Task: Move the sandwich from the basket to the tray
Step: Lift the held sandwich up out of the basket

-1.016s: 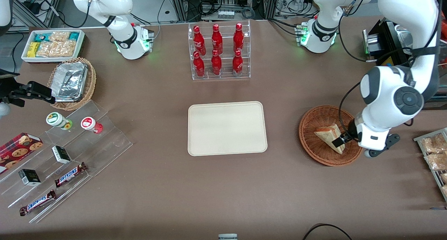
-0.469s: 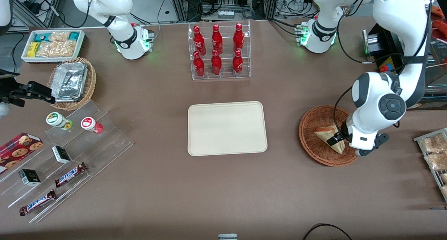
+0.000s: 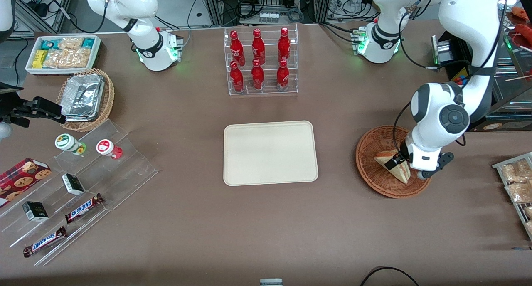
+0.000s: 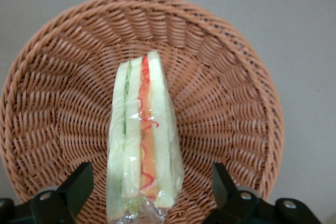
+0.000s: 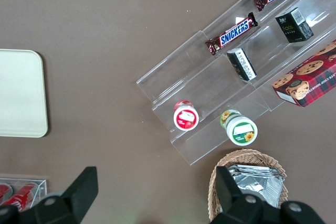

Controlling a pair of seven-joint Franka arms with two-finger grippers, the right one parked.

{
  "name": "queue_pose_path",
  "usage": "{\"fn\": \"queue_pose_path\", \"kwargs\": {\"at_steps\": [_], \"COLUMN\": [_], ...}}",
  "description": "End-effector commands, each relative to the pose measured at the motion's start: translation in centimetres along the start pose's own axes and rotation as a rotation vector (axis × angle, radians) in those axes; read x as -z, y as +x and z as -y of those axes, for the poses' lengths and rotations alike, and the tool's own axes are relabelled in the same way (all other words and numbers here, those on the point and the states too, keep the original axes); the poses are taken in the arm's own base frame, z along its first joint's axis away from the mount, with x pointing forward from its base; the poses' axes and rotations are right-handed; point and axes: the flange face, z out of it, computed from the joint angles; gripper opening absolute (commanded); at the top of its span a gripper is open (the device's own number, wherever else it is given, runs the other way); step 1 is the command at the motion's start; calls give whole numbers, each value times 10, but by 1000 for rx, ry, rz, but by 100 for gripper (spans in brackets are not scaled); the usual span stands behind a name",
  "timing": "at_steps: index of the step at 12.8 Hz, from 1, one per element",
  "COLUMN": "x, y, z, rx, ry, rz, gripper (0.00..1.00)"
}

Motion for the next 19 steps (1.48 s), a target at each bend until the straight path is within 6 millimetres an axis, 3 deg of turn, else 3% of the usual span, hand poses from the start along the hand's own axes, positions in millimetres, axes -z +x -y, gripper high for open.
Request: {"fn": "queue_pose_path", "kwargs": {"at_steps": [1, 5, 6, 7, 8, 9, 12, 14, 16, 19], "x": [4, -2, -2, -1, -1, -1, 3, 20, 66, 138], "y": [-9, -9, -8, -8, -9, -8, -8, -9, -18, -31], "z": [7, 8, 9, 9, 10, 10, 10, 10, 0, -44], "rx": [16, 18, 21, 33, 42, 43, 38, 41, 19, -47], "ry": [2, -1, -1, -1, -1, 0, 1, 7, 18, 65], "rz": [-19, -20, -22, -22, -21, -21, -20, -19, -18, 18], "gripper": [100, 99, 89, 50, 18, 1, 0, 0, 0, 0]}}
